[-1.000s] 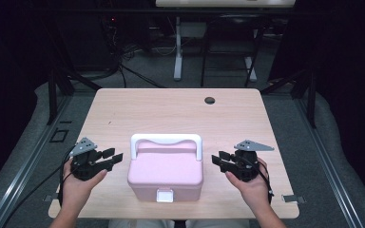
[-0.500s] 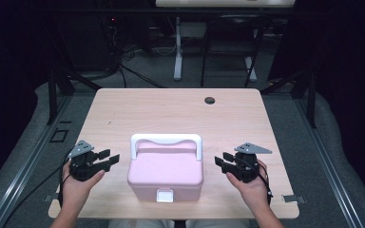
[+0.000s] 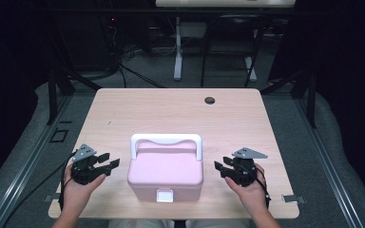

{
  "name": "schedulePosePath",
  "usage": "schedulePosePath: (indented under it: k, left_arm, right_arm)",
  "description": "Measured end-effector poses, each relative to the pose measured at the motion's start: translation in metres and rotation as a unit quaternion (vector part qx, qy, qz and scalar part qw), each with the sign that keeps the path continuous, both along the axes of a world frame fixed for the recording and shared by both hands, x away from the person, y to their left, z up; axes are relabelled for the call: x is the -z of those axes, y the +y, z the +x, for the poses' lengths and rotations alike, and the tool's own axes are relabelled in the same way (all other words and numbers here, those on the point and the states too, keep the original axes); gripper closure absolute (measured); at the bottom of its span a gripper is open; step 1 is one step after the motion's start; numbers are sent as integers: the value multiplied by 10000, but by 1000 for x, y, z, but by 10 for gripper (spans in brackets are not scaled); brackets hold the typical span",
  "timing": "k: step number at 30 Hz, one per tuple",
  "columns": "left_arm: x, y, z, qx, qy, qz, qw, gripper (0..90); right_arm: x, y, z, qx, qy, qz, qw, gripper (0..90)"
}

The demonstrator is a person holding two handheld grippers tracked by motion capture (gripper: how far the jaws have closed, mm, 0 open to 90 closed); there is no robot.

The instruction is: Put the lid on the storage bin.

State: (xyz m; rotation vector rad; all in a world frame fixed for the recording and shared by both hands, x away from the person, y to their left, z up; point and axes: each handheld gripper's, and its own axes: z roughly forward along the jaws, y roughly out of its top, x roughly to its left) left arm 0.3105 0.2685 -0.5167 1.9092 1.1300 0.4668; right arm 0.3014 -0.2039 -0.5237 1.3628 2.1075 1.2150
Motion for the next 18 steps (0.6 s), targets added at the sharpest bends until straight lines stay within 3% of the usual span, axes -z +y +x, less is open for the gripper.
schedulePosePath:
  k: [5, 18]
  left_arm:
    - [5, 0, -2, 4, 19, -12, 10000, 468]
    - [15, -4, 0, 122, 108, -28, 9999, 468]
  right_arm:
    - [5, 3, -2, -67, -19, -157, 9999, 553]
    - [16, 6, 0, -97, -66, -210, 9997, 542]
